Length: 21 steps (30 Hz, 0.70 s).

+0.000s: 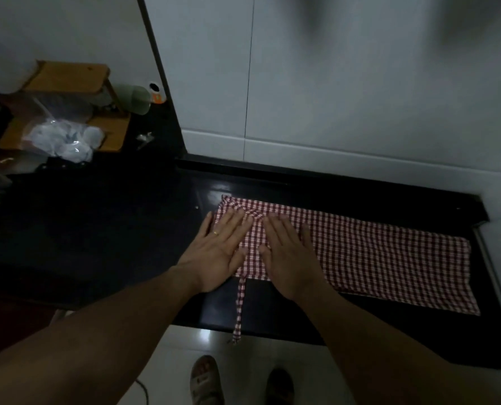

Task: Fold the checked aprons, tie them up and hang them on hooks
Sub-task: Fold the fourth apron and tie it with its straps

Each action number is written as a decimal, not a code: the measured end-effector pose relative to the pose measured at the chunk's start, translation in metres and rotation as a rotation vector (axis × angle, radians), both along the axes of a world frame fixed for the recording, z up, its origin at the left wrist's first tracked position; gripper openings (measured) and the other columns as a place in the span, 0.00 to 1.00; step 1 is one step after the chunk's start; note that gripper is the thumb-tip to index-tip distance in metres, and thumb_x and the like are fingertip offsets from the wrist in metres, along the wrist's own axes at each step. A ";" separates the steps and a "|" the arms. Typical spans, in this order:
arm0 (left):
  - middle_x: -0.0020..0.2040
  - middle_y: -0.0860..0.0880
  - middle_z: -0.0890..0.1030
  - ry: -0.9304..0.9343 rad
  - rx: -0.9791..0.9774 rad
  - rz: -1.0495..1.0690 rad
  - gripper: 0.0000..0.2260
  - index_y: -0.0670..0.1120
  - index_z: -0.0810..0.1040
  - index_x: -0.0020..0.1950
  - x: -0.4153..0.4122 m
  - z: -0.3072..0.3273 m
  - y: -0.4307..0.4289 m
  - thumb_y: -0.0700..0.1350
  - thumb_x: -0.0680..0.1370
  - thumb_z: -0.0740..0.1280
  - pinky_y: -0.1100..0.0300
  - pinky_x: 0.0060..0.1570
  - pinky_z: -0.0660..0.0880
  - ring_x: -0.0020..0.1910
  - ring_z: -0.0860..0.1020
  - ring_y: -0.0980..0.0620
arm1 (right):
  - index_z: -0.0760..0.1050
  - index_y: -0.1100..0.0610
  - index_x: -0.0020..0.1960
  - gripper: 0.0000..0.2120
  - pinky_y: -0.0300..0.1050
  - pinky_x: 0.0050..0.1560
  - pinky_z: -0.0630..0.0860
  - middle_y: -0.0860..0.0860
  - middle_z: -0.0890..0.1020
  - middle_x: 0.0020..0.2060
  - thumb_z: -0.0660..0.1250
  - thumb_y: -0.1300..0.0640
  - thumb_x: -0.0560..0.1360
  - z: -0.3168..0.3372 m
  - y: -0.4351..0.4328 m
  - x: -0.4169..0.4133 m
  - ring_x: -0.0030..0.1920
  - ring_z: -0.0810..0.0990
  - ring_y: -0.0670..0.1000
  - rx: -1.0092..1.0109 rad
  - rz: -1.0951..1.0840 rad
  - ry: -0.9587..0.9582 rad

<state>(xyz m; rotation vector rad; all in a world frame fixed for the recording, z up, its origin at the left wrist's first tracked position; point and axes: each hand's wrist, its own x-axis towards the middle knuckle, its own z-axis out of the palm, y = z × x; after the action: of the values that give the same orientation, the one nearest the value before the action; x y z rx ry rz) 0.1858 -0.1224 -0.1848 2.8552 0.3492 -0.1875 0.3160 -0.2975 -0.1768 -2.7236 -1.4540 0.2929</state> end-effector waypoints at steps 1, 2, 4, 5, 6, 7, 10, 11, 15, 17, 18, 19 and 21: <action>0.85 0.51 0.38 -0.047 -0.050 0.139 0.31 0.54 0.38 0.85 -0.003 0.000 0.002 0.61 0.86 0.47 0.45 0.81 0.34 0.82 0.33 0.54 | 0.46 0.52 0.84 0.31 0.67 0.80 0.47 0.51 0.49 0.84 0.42 0.42 0.85 -0.002 0.001 0.003 0.83 0.42 0.52 -0.015 0.013 -0.003; 0.85 0.50 0.43 -0.090 -0.094 0.297 0.32 0.51 0.43 0.86 -0.007 0.000 0.003 0.61 0.86 0.50 0.44 0.82 0.39 0.84 0.39 0.51 | 0.46 0.52 0.84 0.31 0.68 0.80 0.47 0.51 0.49 0.84 0.42 0.41 0.85 -0.005 0.002 0.004 0.83 0.42 0.53 -0.019 0.020 -0.006; 0.80 0.43 0.63 -0.130 -0.054 0.513 0.31 0.46 0.61 0.81 -0.008 0.005 0.004 0.62 0.84 0.57 0.43 0.78 0.57 0.79 0.60 0.43 | 0.46 0.52 0.84 0.31 0.68 0.80 0.48 0.51 0.51 0.84 0.45 0.41 0.85 -0.005 0.006 0.005 0.83 0.43 0.53 -0.002 0.003 -0.032; 0.73 0.42 0.71 -0.128 -0.048 0.565 0.28 0.46 0.69 0.75 -0.004 0.010 0.007 0.62 0.82 0.60 0.43 0.71 0.65 0.72 0.68 0.42 | 0.48 0.52 0.84 0.31 0.67 0.80 0.48 0.51 0.52 0.83 0.47 0.41 0.85 -0.001 0.008 0.004 0.83 0.45 0.53 0.007 -0.021 -0.044; 0.66 0.43 0.75 -0.112 -0.107 0.602 0.24 0.46 0.73 0.68 0.004 0.018 0.009 0.62 0.80 0.63 0.44 0.65 0.70 0.66 0.73 0.42 | 0.52 0.52 0.83 0.31 0.67 0.80 0.52 0.52 0.56 0.82 0.52 0.41 0.84 0.004 0.008 0.002 0.83 0.50 0.55 0.026 -0.056 -0.066; 0.60 0.45 0.78 -0.082 -0.228 0.639 0.21 0.47 0.75 0.63 0.012 0.026 0.010 0.61 0.79 0.66 0.47 0.60 0.74 0.60 0.77 0.43 | 0.58 0.52 0.81 0.30 0.64 0.78 0.58 0.53 0.62 0.79 0.57 0.42 0.83 0.009 0.007 -0.001 0.81 0.59 0.56 0.067 -0.100 -0.092; 0.49 0.50 0.83 0.014 -0.623 0.677 0.06 0.51 0.77 0.51 0.030 0.046 0.015 0.52 0.80 0.69 0.55 0.50 0.79 0.47 0.82 0.50 | 0.72 0.53 0.67 0.17 0.52 0.61 0.76 0.53 0.75 0.62 0.63 0.50 0.80 0.017 0.003 -0.010 0.60 0.76 0.54 0.160 -0.173 -0.073; 0.50 0.49 0.85 0.007 -0.748 0.684 0.02 0.52 0.77 0.49 0.033 0.050 0.015 0.47 0.80 0.69 0.55 0.51 0.80 0.46 0.83 0.51 | 0.73 0.53 0.65 0.14 0.50 0.58 0.76 0.52 0.76 0.60 0.63 0.52 0.81 0.017 0.003 -0.012 0.57 0.76 0.53 0.178 -0.196 0.016; 0.53 0.47 0.87 -0.123 -1.019 0.664 0.08 0.46 0.82 0.58 0.045 0.073 0.002 0.41 0.80 0.67 0.50 0.57 0.83 0.49 0.86 0.49 | 0.79 0.52 0.59 0.11 0.47 0.60 0.72 0.49 0.77 0.55 0.61 0.55 0.82 0.017 0.008 -0.003 0.56 0.74 0.50 0.244 -0.362 0.297; 0.50 0.47 0.88 -0.152 -1.058 0.633 0.08 0.45 0.82 0.57 0.059 0.087 -0.009 0.41 0.79 0.67 0.46 0.57 0.83 0.48 0.87 0.48 | 0.80 0.52 0.50 0.11 0.48 0.53 0.70 0.50 0.80 0.48 0.59 0.54 0.81 0.016 0.002 0.006 0.53 0.75 0.52 0.244 -0.418 0.350; 0.48 0.46 0.88 -0.157 -1.067 0.619 0.07 0.44 0.82 0.55 0.063 0.092 -0.015 0.41 0.78 0.67 0.45 0.56 0.83 0.48 0.87 0.46 | 0.80 0.54 0.45 0.11 0.49 0.50 0.70 0.52 0.81 0.44 0.60 0.56 0.81 0.013 -0.001 0.007 0.50 0.77 0.56 0.285 -0.502 0.460; 0.47 0.45 0.87 -0.172 -1.068 0.595 0.06 0.44 0.82 0.52 0.072 0.099 -0.024 0.41 0.78 0.68 0.43 0.55 0.83 0.47 0.87 0.45 | 0.80 0.57 0.44 0.10 0.50 0.48 0.72 0.55 0.82 0.42 0.62 0.58 0.80 0.015 -0.007 0.012 0.47 0.80 0.60 0.335 -0.527 0.610; 0.46 0.42 0.87 -0.185 -1.071 0.561 0.08 0.41 0.81 0.50 0.085 0.106 -0.042 0.44 0.76 0.69 0.41 0.54 0.83 0.47 0.86 0.41 | 0.83 0.60 0.50 0.10 0.50 0.49 0.77 0.55 0.85 0.46 0.64 0.58 0.82 0.037 -0.015 0.022 0.48 0.84 0.59 0.451 -0.609 0.940</action>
<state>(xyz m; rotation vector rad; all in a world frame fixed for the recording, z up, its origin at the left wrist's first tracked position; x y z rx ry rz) 0.2709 -0.1640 -0.0785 1.6352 0.7179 0.0142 0.3375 -0.3128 -0.1402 -2.0177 -0.3620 0.8972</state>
